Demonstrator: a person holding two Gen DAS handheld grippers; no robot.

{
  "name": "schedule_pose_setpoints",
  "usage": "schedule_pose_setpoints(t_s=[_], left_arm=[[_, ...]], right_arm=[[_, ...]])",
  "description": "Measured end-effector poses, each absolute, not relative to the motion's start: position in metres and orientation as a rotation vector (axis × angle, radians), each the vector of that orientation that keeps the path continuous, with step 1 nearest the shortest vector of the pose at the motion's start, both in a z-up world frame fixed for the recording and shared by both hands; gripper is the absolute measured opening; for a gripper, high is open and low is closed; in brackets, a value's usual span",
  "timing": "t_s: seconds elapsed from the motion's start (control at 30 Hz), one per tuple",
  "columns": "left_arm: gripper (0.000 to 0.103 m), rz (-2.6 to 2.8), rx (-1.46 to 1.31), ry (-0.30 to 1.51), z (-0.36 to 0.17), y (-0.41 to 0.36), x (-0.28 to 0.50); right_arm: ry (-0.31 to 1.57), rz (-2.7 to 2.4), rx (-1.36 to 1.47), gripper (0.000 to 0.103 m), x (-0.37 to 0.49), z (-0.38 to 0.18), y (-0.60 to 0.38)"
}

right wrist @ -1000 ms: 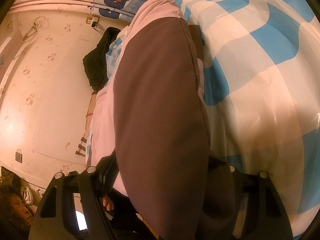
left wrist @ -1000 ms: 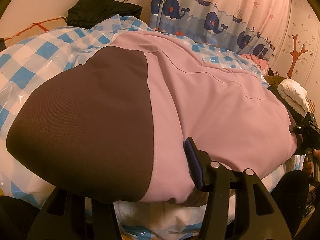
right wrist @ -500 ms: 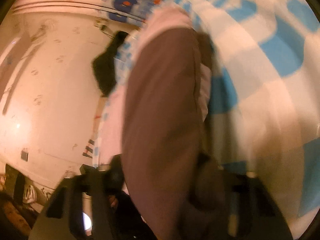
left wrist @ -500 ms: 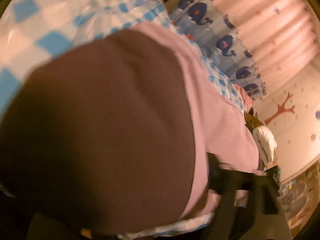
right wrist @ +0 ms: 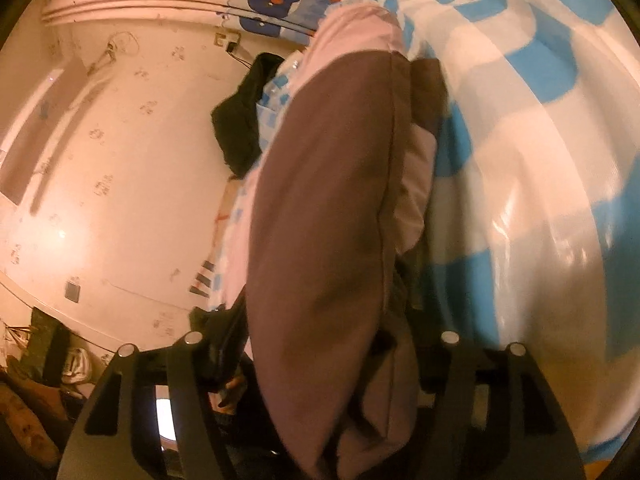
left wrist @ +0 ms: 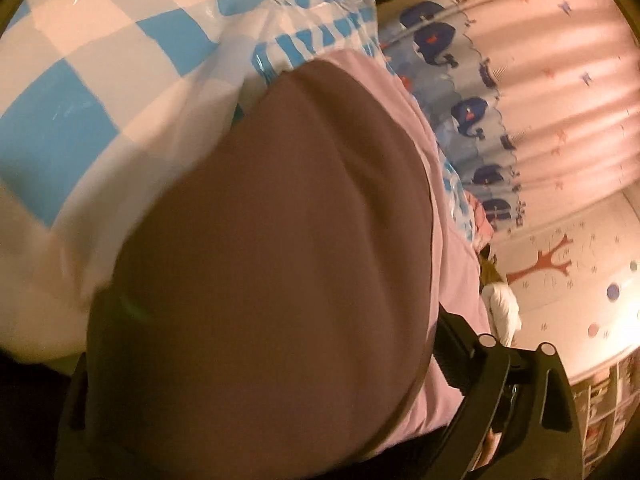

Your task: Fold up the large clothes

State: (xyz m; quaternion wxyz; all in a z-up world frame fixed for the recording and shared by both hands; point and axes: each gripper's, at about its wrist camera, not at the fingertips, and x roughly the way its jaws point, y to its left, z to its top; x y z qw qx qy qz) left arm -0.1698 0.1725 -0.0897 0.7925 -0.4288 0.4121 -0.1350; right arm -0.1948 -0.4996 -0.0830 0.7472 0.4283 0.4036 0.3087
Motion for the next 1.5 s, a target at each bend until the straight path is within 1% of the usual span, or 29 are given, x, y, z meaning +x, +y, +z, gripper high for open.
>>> schedule_pose_setpoints(t_s=[0.03,0.07,0.13,0.17,0.23,0.27,0.3,0.33,0.37,0.43,0.5,0.53,0.57,0.63,0.7,0.73,0.77,0.83,0.87,0.9,0.97,1.03,1.07,1.13,1.27,1.33,1.4,1.43,1.5], left_arm=[[0.083,-0.277,-0.931,0.871,-0.089,0.173,-0.166],[0.064,-0.266,-0.911,0.865,-0.087,0.167,-0.166],[0.050,-0.266,-0.752,0.830,-0.060,0.146,-0.175],[0.050,-0.276,-0.702,0.816,-0.051,0.139,-0.180],[0.052,-0.325,-0.665,0.820,-0.047,0.132,-0.191],[0.064,-0.345,-0.684,0.839,-0.054,0.136,-0.193],[0.071,-0.356,-0.715,0.863,-0.063,0.138,-0.191],[0.085,-0.350,-0.753,0.883,-0.073,0.143,-0.190],[0.092,-0.308,-0.797,0.901,-0.084,0.150,-0.190],[0.092,-0.298,-0.893,0.890,-0.090,0.164,-0.190],[0.092,-0.282,-0.914,0.876,-0.090,0.170,-0.192],[0.092,-0.279,-0.911,0.875,-0.089,0.171,-0.188],[0.093,-0.272,-0.928,0.865,-0.089,0.174,-0.187],[0.095,-0.241,-0.969,0.857,-0.092,0.175,-0.177],[0.095,-0.217,-0.985,0.850,-0.098,0.178,-0.180],[0.095,-0.208,-0.984,0.844,-0.097,0.177,-0.182],[0.091,-0.230,-0.963,0.821,-0.092,0.174,-0.182],[0.068,-0.246,-0.891,0.787,-0.083,0.169,-0.189],[0.062,-0.258,-0.860,0.773,-0.080,0.167,-0.196],[0.061,-0.275,-0.864,0.774,-0.080,0.168,-0.198],[0.058,-0.292,-0.860,0.770,-0.080,0.168,-0.202],[0.061,-0.286,-0.855,0.769,-0.080,0.170,-0.203],[0.073,-0.277,-0.876,0.776,-0.083,0.173,-0.201],[0.091,-0.221,-0.933,0.783,-0.092,0.176,-0.200],[0.091,-0.214,-0.969,0.768,-0.099,0.175,-0.193],[0.091,-0.221,-0.956,0.755,-0.096,0.174,-0.188],[0.091,-0.238,-0.956,0.741,-0.091,0.174,-0.182],[0.091,-0.253,-0.958,0.733,-0.089,0.174,-0.181],[0.091,-0.243,-0.949,0.734,-0.083,0.174,-0.182]], right_arm=[[0.859,0.669,0.940,0.057,-0.193,-0.079,-0.501],[0.845,0.667,0.938,0.048,-0.195,-0.075,-0.502],[0.801,0.650,0.897,0.046,-0.204,-0.062,-0.502],[0.786,0.654,0.893,0.045,-0.210,-0.059,-0.504],[0.792,0.645,0.918,0.045,-0.221,-0.067,-0.519],[0.807,0.632,0.929,0.045,-0.223,-0.074,-0.524],[0.846,0.618,0.953,0.050,-0.224,-0.087,-0.531],[0.866,0.609,0.974,0.054,-0.227,-0.095,-0.536],[0.862,0.598,0.991,0.056,-0.230,-0.098,-0.540],[0.773,0.574,1.027,0.057,-0.242,-0.087,-0.558],[0.646,0.470,1.026,0.068,-0.252,-0.063,-0.579],[0.605,0.405,0.971,0.068,-0.253,-0.046,-0.582],[0.574,0.363,0.902,0.074,-0.251,-0.027,-0.579],[0.542,0.378,0.724,0.076,-0.225,0.021,-0.545],[0.567,0.385,0.531,0.083,-0.188,0.052,-0.493],[0.598,0.376,0.427,0.084,-0.164,0.056,-0.464],[0.642,0.367,0.365,0.084,-0.139,0.049,-0.442],[0.755,0.302,0.260,0.084,-0.092,0.013,-0.414],[0.826,0.247,0.191,0.084,-0.068,-0.016,-0.404],[0.908,0.231,0.151,0.084,-0.046,-0.052,-0.398],[0.924,0.238,0.200,0.084,-0.036,-0.065,-0.405],[0.870,0.212,0.238,0.084,-0.043,-0.045,-0.412],[0.831,0.201,0.234,0.084,-0.048,-0.032,-0.408],[0.743,0.229,0.174,0.085,-0.057,-0.002,-0.386],[0.743,0.272,0.008,0.088,-0.028,0.013,-0.317],[0.819,0.242,-0.055,0.089,0.012,-0.013,-0.288],[0.963,0.206,-0.115,0.097,0.055,-0.068,-0.269],[0.984,0.206,-0.111,0.097,0.064,-0.081,-0.268],[0.996,0.182,-0.119,0.097,0.074,-0.073,-0.264]])
